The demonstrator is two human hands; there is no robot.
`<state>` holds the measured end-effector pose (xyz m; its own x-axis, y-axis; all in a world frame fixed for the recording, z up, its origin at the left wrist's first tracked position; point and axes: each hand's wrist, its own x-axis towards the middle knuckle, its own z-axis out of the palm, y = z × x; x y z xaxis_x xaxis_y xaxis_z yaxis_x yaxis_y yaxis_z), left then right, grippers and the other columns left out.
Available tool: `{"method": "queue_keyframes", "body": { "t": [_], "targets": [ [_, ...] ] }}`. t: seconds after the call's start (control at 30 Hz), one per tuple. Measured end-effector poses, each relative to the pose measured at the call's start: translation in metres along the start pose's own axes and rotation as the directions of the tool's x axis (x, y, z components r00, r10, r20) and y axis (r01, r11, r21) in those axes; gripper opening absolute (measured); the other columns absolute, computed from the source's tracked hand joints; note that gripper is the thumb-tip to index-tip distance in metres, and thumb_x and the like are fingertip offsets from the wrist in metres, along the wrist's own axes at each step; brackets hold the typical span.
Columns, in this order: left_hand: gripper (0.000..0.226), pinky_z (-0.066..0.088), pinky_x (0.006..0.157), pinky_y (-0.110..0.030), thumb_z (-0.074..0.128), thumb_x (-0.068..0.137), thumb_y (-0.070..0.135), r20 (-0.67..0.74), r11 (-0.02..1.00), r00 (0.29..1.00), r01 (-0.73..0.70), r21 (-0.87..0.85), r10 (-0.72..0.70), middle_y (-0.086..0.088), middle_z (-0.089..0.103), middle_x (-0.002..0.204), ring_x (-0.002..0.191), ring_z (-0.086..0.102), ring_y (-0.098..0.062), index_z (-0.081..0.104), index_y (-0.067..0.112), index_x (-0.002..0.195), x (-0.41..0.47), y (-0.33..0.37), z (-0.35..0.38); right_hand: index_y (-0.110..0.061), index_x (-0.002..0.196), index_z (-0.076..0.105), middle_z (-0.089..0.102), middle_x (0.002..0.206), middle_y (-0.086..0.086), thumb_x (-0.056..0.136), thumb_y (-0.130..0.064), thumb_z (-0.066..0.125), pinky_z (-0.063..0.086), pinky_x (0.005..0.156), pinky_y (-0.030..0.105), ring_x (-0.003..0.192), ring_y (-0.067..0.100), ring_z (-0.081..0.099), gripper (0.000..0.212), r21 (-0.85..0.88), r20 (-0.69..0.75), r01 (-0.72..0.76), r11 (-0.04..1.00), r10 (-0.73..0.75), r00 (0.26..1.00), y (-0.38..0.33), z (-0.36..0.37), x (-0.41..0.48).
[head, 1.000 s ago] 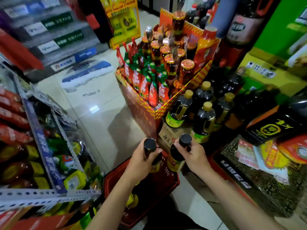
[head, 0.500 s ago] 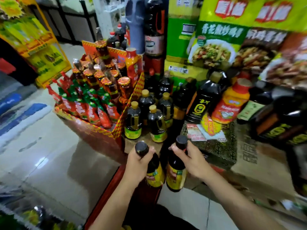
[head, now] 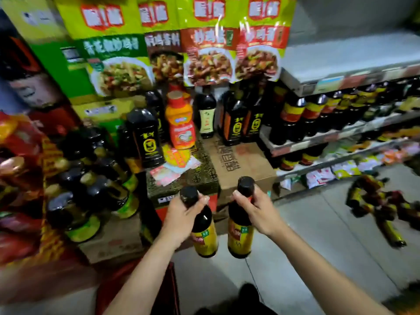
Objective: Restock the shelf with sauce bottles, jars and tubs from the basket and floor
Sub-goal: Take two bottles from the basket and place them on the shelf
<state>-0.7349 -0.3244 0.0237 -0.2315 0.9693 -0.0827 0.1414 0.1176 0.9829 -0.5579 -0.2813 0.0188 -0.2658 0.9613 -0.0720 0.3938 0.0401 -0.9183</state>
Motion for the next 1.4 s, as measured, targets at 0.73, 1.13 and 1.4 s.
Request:
{"method": "queue_keyframes", "body": {
  "t": [0.73, 1.13, 1.4],
  "targets": [
    [0.032, 0.041, 0.069, -0.032, 0.068, 0.063, 0.051, 0.579, 0.978, 0.792, -0.202, -0.052, 0.195, -0.004, 0.057, 0.064, 0.064, 0.053, -0.010, 0.059, 0.020, 0.064, 0.041, 0.069, 0.361, -0.012, 0.091, 0.053, 0.066, 0.090, 0.011, 0.090, -0.034, 0.055, 0.046, 0.076, 0.036, 0.087, 0.026, 0.060, 0.023, 0.048, -0.506, -0.092, 0.995, 0.104, 0.856, 0.122, -0.314, -0.071],
    [0.010, 0.046, 0.063, -0.012, 0.063, 0.067, 0.015, 0.716, 0.979, 0.668, -0.146, -0.144, 0.205, 0.013, 0.063, 0.054, 0.056, 0.056, 0.003, 0.060, 0.020, 0.059, 0.098, 0.089, 0.532, -0.032, 0.085, 0.053, 0.067, 0.093, 0.006, 0.084, -0.055, 0.052, 0.050, 0.086, 0.046, 0.091, 0.023, 0.063, 0.023, 0.085, -0.683, -0.140, 0.987, 0.160, 0.713, 0.185, -0.469, -0.038],
    [0.022, 0.044, 0.066, -0.017, 0.068, 0.070, 0.029, 0.735, 0.956, 0.610, -0.196, -0.219, 0.294, 0.012, 0.062, 0.059, 0.064, 0.054, -0.003, 0.056, 0.012, 0.067, 0.166, 0.126, 0.626, -0.012, 0.092, 0.056, 0.060, 0.086, -0.005, 0.090, -0.033, 0.054, 0.046, 0.080, 0.033, 0.086, 0.016, 0.057, 0.022, 0.014, -0.649, -0.156, 0.988, 0.128, 0.750, 0.212, -0.563, 0.018]
  ]
}}
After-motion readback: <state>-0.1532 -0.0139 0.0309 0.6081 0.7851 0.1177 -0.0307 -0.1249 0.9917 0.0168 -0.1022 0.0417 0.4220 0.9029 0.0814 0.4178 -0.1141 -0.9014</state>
